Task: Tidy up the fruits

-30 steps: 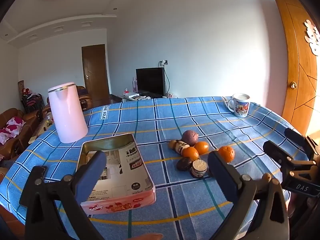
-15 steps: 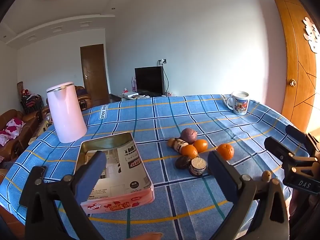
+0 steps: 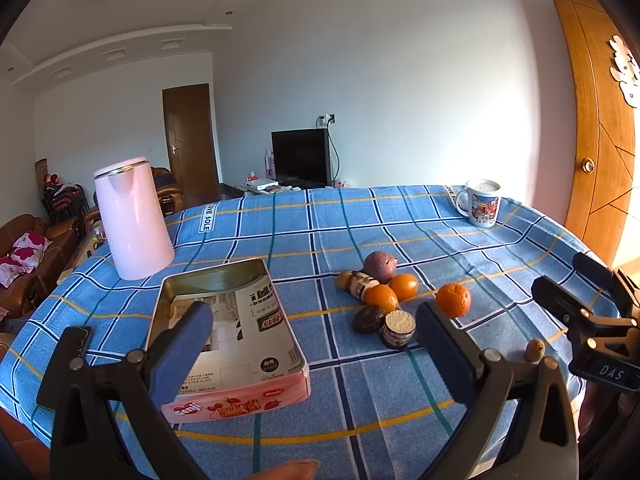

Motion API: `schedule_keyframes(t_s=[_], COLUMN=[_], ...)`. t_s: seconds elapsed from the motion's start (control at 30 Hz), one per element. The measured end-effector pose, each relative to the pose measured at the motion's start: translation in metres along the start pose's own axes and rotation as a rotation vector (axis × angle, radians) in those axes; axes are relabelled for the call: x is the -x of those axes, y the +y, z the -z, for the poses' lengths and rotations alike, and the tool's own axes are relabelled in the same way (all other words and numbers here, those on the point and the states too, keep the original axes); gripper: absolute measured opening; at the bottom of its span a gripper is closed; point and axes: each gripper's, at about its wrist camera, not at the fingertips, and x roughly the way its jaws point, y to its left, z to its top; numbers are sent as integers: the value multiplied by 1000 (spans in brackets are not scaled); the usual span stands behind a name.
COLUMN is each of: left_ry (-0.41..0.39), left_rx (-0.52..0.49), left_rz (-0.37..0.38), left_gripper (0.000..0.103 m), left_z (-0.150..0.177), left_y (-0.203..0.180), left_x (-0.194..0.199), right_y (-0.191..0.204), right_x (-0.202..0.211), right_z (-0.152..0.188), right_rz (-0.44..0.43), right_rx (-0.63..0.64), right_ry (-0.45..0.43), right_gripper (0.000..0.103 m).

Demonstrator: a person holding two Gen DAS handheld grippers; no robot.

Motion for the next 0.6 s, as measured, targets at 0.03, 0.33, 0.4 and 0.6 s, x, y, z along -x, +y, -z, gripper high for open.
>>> schedule_keyframes(t_s=[0.03, 0.33, 0.4, 0.6], left_ry=[0, 2, 1, 2], left_rx=[1, 0, 1, 0], left_rz=[0, 1, 2, -1], left_gripper=[103, 103, 103, 103], left_z=[0, 0, 0, 0], left_y=[0, 1, 1, 1], left_x=[0, 0, 0, 0], right_y=[0, 2, 2, 3], right_x=[0, 1, 1, 0], right_z=[0, 1, 1, 1], right_rz=[-1, -7, -8, -11], right_rx=[0, 4, 4, 4], right_ry=[0, 2, 3, 7], right_gripper=[102, 102, 102, 102])
